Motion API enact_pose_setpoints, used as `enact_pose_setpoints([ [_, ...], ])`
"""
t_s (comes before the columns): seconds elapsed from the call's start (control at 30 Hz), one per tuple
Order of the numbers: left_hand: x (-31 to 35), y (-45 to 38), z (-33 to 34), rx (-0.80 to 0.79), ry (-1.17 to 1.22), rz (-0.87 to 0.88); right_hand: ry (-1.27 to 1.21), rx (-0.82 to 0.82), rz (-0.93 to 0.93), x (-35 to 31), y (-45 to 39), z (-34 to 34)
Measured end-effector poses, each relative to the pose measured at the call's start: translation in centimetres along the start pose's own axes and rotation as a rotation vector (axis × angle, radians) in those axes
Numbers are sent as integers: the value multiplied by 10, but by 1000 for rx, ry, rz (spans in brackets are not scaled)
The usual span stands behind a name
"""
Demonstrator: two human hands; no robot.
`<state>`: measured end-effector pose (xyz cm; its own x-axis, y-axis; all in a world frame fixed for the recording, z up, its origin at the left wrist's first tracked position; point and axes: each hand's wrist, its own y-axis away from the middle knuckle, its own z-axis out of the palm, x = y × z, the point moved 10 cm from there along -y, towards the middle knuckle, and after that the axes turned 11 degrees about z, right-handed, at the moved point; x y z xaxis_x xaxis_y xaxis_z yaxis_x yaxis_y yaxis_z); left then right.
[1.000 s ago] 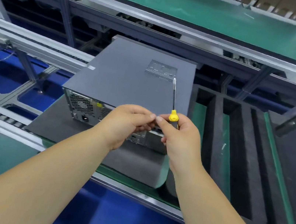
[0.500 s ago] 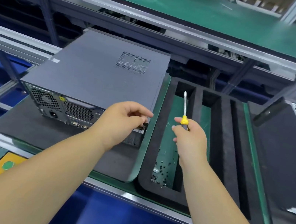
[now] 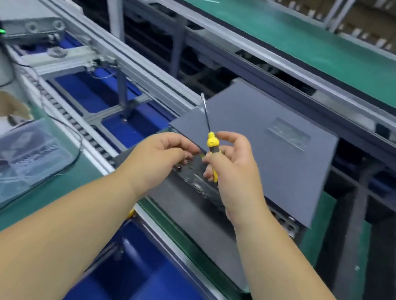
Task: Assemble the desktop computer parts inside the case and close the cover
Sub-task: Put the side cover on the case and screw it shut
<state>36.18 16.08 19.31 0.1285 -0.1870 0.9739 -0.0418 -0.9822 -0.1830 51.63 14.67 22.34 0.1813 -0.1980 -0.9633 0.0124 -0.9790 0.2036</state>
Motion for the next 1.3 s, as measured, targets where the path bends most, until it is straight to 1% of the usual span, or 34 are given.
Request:
enact_pose_setpoints([
  [0.1, -19, 5, -70, 89, 2, -53, 43, -78, 25, -6, -12, 69],
  [0.3, -61, 24, -214, 275, -58, -154, 129, -151, 21, -11, -36, 200],
  [0.47, -107, 38, -314, 420, -98, -238, 268, -134, 19, -3, -62, 282],
  [0.63, -149, 39, -389, 470, -143, -310, 300, -118, 56, 13, -90, 342],
  [0.77, -170, 36, -420, 436, -147, -345, 362, -109, 93, 29, -108, 380],
  [0.97, -197, 46, -438, 434, -85, -419, 553, -126, 130, 57, -126, 421],
  [1.1, -206, 48, -444, 421, -57, -436, 687, -117, 114, 73, -133, 436],
  [1.3, -212, 46, -447, 375, -71, -445, 767, -82, 100, 85, -148, 445],
])
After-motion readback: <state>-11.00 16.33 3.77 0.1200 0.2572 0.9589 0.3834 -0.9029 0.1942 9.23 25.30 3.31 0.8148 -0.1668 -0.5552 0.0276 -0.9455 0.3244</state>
